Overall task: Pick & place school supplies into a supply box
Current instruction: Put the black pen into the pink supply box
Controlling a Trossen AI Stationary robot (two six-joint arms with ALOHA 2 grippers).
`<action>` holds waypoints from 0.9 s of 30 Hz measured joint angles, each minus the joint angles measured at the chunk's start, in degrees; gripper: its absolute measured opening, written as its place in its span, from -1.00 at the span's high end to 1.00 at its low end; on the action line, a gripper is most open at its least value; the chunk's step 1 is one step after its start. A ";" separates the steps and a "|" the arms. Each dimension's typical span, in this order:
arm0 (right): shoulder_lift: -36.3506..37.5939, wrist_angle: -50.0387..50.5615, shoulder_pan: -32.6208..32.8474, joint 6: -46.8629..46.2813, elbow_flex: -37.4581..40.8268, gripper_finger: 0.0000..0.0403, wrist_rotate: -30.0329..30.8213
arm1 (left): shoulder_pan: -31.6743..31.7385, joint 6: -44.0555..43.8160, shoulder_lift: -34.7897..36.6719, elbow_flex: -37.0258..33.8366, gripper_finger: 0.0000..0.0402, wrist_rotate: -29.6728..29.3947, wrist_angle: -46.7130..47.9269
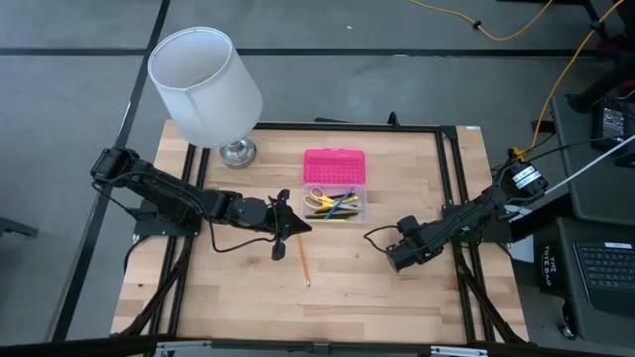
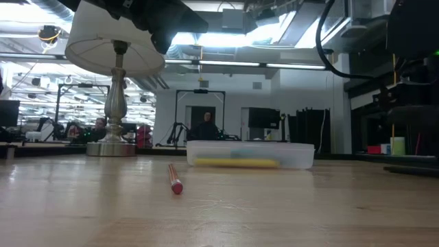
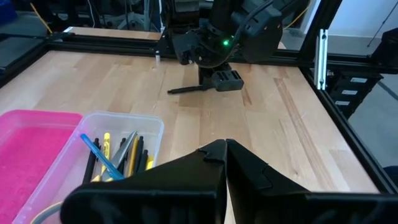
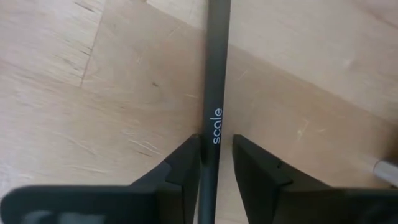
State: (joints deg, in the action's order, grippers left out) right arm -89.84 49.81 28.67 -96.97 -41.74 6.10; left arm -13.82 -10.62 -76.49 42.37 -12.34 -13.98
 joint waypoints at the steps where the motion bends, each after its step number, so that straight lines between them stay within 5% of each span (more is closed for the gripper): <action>1: 0.00 0.04 0.00 0.08 0.00 0.48 0.05 | 0.00 -0.08 0.00 0.00 0.98 0.00 0.00; 18: 3.06 -2.32 -0.15 3.43 0.12 0.42 7.12 | 0.00 -0.19 0.00 0.00 0.98 0.00 0.00; 27: 3.34 -6.13 -0.11 4.06 2.61 0.42 5.43 | 0.00 -0.19 0.00 0.00 0.98 0.01 0.00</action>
State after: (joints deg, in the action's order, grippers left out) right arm -86.50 43.68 28.56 -92.91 -39.13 11.53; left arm -13.82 -10.81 -76.49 42.37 -12.33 -13.98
